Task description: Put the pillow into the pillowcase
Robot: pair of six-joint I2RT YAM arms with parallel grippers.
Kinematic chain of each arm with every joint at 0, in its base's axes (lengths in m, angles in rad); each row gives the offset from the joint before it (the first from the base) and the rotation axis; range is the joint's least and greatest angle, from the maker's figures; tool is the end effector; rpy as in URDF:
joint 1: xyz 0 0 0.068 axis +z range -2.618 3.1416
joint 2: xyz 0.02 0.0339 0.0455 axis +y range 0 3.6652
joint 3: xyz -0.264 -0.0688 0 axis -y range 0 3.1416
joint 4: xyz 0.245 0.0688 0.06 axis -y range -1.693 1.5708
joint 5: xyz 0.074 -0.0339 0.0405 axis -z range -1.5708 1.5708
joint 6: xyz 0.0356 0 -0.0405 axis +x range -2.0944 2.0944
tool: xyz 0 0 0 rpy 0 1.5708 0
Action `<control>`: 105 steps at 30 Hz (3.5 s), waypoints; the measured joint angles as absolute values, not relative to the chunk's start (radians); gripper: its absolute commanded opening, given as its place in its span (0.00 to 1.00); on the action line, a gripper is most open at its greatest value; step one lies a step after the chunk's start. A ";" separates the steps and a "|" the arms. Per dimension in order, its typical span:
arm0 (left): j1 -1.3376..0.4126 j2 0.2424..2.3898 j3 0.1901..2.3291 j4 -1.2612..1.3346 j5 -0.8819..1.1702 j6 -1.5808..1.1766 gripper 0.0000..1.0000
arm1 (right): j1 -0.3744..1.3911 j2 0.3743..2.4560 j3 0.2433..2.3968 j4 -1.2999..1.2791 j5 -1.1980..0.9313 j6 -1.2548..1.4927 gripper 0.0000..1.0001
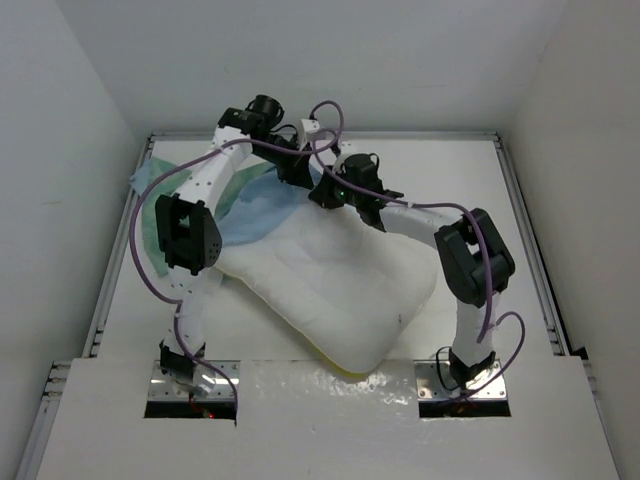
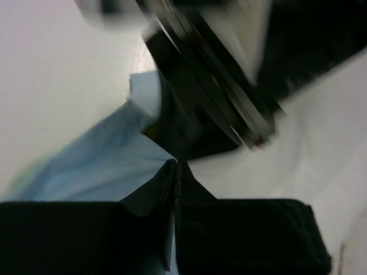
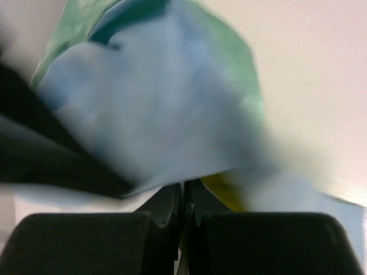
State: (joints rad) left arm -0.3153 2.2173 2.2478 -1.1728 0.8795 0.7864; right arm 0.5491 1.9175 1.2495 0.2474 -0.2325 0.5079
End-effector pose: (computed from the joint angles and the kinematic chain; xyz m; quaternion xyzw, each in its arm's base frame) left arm 0.4310 -0.1694 0.3037 0.5399 0.7060 -0.3596 0.2842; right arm 0.3697 0.2358 0.2128 -0.0802 0.8320 0.3565 0.4175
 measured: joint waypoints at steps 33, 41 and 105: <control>0.052 1.925 1.617 -0.985 0.282 0.796 0.49 | 0.894 1.870 1.422 -0.145 -0.037 -0.054 0.99; 0.064 1.983 1.559 -0.937 0.280 0.847 0.51 | 0.899 2.156 1.662 -0.275 0.042 -0.068 0.96; -0.019 2.028 1.411 -0.518 0.368 0.834 0.59 | 0.650 2.021 1.425 -0.109 -0.301 0.181 0.00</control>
State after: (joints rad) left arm -0.0189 2.0277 1.4113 -0.5179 0.3683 0.8345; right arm 0.6502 2.0209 1.4246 -0.1089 -0.3008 0.1806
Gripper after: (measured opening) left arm 0.636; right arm 0.010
